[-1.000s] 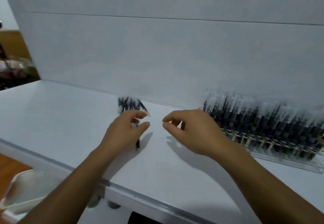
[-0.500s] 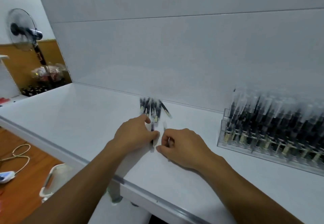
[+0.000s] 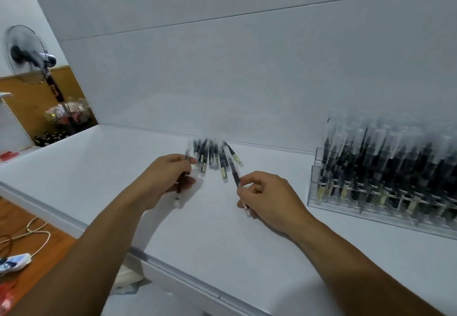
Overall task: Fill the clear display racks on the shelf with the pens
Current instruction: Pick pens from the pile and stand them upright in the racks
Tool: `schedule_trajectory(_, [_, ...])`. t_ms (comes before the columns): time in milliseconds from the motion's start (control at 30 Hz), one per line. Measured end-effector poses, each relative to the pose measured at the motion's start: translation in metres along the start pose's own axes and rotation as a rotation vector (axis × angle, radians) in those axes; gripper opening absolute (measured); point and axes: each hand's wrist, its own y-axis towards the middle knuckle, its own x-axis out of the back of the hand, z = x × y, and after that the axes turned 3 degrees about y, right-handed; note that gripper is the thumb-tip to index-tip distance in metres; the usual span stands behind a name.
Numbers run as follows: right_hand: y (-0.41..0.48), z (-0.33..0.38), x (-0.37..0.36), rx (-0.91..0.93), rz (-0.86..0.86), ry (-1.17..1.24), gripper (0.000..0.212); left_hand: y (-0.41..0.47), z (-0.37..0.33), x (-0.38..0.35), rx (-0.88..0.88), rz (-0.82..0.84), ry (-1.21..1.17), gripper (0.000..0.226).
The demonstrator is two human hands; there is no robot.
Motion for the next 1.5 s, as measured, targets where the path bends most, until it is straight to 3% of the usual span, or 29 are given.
schedule_trajectory(133, [0.002,0.000,0.000,-0.015,-0.006,0.022,0.008,0.032,-0.008,0.000,0.009,-0.140,-0.197,0.008])
schedule_trajectory(267, [0.004,-0.002,-0.001,-0.011,0.006,0.030,0.007,0.068,-0.014,-0.005,-0.104,-0.210,0.217,0.021])
schedule_trajectory(433, [0.006,-0.004,0.000,-0.006,0.014,0.038,0.006,0.094,-0.017,-0.022,-0.123,-0.170,0.642,0.025])
schedule_trajectory(567, [0.007,-0.004,0.000,-0.005,0.016,0.045,0.006,0.099,-0.016,-0.026,-0.145,-0.223,0.744,0.020])
schedule_trajectory(667, [0.007,-0.004,-0.001,-0.003,0.023,0.039,0.006,0.097,-0.014,-0.021,-0.133,-0.217,0.557,0.009])
schedule_trajectory(967, [0.002,0.005,0.002,0.031,-0.013,0.068,0.008,0.037,-0.023,-0.018,-0.238,-0.151,-0.081,0.011])
schedule_trajectory(1233, [-0.023,0.040,0.013,0.138,-0.116,0.049,0.009,-0.038,-0.034,-0.061,-0.319,0.086,-0.477,0.015])
schedule_trajectory(1500, [-0.077,0.047,0.100,0.232,-0.354,-0.050,0.008,-0.077,-0.043,-0.123,-0.354,0.314,-0.733,0.011])
